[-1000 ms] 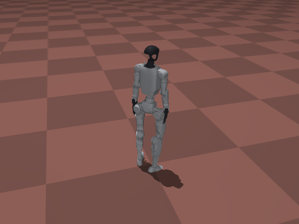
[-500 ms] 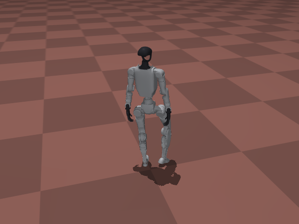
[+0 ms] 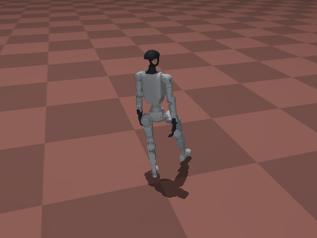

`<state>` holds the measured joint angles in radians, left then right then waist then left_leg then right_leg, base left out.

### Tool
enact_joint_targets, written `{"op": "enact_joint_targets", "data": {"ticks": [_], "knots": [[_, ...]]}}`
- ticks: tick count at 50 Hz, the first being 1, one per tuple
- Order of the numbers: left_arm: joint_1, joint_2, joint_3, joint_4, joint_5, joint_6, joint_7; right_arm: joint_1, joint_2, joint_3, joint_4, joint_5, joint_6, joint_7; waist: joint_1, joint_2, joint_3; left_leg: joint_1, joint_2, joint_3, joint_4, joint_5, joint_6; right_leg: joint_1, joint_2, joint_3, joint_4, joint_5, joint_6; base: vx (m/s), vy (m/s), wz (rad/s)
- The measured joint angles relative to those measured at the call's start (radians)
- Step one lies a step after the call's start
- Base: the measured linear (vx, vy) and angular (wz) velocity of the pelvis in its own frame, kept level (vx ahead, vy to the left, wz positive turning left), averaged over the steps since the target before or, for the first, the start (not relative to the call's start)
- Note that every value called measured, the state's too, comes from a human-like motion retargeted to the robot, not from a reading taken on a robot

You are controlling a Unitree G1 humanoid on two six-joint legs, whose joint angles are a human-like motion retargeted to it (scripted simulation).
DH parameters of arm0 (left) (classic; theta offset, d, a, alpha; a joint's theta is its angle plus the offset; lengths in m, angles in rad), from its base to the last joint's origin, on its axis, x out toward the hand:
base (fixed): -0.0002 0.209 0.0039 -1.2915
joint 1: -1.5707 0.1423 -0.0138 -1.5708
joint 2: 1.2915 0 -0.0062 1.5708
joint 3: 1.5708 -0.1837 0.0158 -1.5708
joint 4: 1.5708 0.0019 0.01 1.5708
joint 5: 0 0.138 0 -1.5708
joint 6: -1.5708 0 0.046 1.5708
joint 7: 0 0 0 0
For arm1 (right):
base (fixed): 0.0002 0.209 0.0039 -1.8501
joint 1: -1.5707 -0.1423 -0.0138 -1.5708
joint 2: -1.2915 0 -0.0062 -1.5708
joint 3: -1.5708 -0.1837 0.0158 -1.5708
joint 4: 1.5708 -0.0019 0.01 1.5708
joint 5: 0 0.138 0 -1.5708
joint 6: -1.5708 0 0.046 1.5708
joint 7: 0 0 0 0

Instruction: In place motions

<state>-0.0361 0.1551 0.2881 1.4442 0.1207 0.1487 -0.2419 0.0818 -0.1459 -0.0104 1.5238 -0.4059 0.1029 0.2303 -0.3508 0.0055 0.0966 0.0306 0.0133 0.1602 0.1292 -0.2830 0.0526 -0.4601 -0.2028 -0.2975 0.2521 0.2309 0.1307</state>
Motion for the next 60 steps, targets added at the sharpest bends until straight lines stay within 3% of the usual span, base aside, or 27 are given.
{"op": "enact_joint_targets", "data": {"ticks": [9,12,18,22,25,28,30,33,40,48,52,55,57,60], "knots": [[0.086,-0.005,0.052,0.111,0.063,0.018,0.016,-0.102,0.006,0.071,-0.183,-0.049,-0.029,-0.022,0.175,-0.024,-0.123,-0.033,-0.050,0.116,-0.075,0.018,-0.009,0.366,0.091,0.019,0.015,0.046,0.055,0.02,-0.02,-0.70],[0.134,-0.004,0.084,0.146,0.053,0.027,0.028,-0.136,0.009,0.094,-0.237,-0.060,-0.044,-0.009,0.238,-0.028,-0.163,-0.049,-0.055,0.180,-0.102,0.021,-0.022,0.463,0.100,0.004,-0.025,-0.050,0.082,-0.09,-0.06,-1.08],[0.190,-0.002,0.139,0.229,0.009,0.048,0.047,-0.195,0.020,0.165,-0.355,-0.063,-0.071,0.043,0.302,-0.061,-0.170,-0.059,-0.073,0.266,-0.118,0.007,-0.029,0.483,0.069,0.002,-0.137,-0.126,0.053,-0.18,-0.10,-0.98],[0.199,-0.027,0.149,0.217,0.003,0.057,0.022,-0.231,0.027,0.238,-0.401,-0.079,-0.085,0.058,0.316,-0.047,-0.137,-0.080,-0.036,0.309,-0.117,0.008,-0.032,0.432,0.075,-0.077,-0.083,-0.146,-0.019,-0.35,-0.19,-1.11],[0.184,-0.052,0.131,0.186,0.000,0.055,0.011,-0.239,0.022,0.283,-0.420,-0.115,-0.095,0.065,0.283,-0.028,-0.104,-0.087,-0.008,0.331,-0.124,0.020,-0.041,0.378,0.096,-0.020,-0.015,-0.142,-0.034,-0.38,-0.09,-0.52],[0.158,-0.063,0.106,0.162,0.016,0.062,0.009,-0.203,0.011,0.294,-0.408,-0.152,-0.104,0.056,0.225,-0.002,-0.103,-0.105,0.007,0.323,-0.127,0.037,-0.043,0.351,0.104,0.029,0.002,-0.140,-0.012,-0.26,-0.11,0.26],[0.131,-0.061,0.090,0.138,0.032,0.069,0.014,-0.167,0.005,0.281,-0.366,-0.169,-0.102,0.038,0.191,0.007,-0.107,-0.116,0.010,0.313,-0.128,0.049,-0.045,0.356,0.106,0.049,-0.014,-0.158,0.006,-0.19,-0.07,0.64],[0.083,-0.048,0.065,0.086,0.040,0.064,0.014,-0.120,0.000,0.222,-0.232,-0.176,-0.076,0.019,0.167,0.001,-0.111,-0.123,0.003,0.292,-0.128,0.066,-0.053,0.392,0.102,0.013,-0.071,-0.189,-0.012,-0.22,-0.14,0.69],[-0.012,-0.048,0.002,-0.028,-0.023,0.030,-0.001,-0.031,-0.043,0.014,0.091,-0.143,0.030,0.024,0.242,-0.003,-0.138,-0.141,0.022,0.302,-0.125,0.099,-0.084,0.401,0.099,-0.021,-0.102,-0.196,-0.023,-0.20,-0.15,0.22],[0.042,-0.029,0.015,-0.083,-0.009,0.004,-0.019,0.025,-0.082,-0.057,0.071,-0.103,0.041,-0.007,0.165,0.022,-0.166,-0.086,0.070,0.338,-0.107,0.103,-0.122,0.431,0.149,-0.009,-0.091,-0.227,-0.058,-0.17,-0.06,-0.13],[0.103,-0.019,0.032,-0.083,0.049,-0.006,0.018,-0.005,-0.085,-0.058,0.049,-0.084,0.040,-0.005,0.170,0.015,-0.192,-0.165,0.135,0.360,0.138,0.120,-0.122,0.414,0.141,0.034,-0.059,-0.242,-0.071,-0.14,-0.02,-0.47],[0.119,-0.019,0.028,-0.110,0.059,-0.020,0.060,-0.045,-0.092,-0.042,0.036,-0.033,0.021,0.003,0.218,-0.031,-0.124,-0.328,0.133,0.256,0.467,0.125,-0.032,0.446,0.091,0.051,-0.031,-0.247,-0.077,-0.20,0.02,-0.28],[0.126,-0.020,0.033,-0.122,0.056,-0.033,0.070,-0.080,-0.102,-0.003,0.036,-0.022,0.023,0.014,0.254,-0.043,-0.077,-0.401,0.190,0.361,0.457,0.097,-0.017,0.471,0.087,0.044,-0.027,-0.246,-0.091,-0.30,-0.01,-0.17],[0.133,-0.026,0.041,-0.110,0.041,-0.043,0.079,-0.128,-0.111,0.032,0.027,-0.085,0.033,0.008,0.347,-0.043,-0.022,-0.610,0.167,0.286,0.255,0.069,-0.001,0.506,0.105,0.044,-0.039,-0.246,-0.119,-0.22,-0.01,-0.28]]}}
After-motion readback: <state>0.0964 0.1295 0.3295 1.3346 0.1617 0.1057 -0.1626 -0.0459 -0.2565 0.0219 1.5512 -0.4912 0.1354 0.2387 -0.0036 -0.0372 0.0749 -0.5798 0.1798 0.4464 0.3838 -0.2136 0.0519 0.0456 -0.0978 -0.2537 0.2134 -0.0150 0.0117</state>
